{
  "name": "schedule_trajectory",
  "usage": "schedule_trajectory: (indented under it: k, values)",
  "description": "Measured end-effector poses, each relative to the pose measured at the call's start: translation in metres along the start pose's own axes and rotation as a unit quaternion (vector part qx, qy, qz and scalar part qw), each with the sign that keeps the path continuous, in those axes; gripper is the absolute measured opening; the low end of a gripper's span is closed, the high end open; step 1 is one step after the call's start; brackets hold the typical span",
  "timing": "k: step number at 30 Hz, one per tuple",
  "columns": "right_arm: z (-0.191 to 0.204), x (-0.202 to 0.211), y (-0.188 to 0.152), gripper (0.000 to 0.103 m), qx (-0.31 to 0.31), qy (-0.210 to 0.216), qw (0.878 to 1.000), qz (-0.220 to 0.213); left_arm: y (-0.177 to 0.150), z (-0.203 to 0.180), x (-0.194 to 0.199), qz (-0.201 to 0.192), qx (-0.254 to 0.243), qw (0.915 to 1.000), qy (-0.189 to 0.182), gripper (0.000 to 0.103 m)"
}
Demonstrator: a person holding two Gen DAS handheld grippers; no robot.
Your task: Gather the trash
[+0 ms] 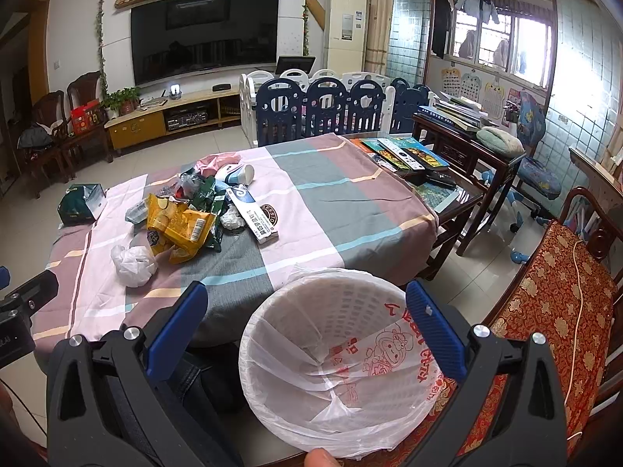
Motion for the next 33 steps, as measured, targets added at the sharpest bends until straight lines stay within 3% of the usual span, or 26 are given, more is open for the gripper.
schedule_trajectory:
  k: [33]
  values:
    - [0.0038, 0.0004, 0.0012, 0.100, -0.002, 0.002, 1.000, 0.001, 0.0000, -0.0015, -0.0016, 0.003, 0.001, 1.0000, -0.002, 0.100]
Point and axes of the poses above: each gripper's, at about its wrist camera, not at the fingertips, and x roughly against the way its jaws point, z to its left, y to its top, the point moved 2 cm from there along -x, roughly the way its jaws point, and after that the axes turned 8 degrees about x, right-handed, at the moved point
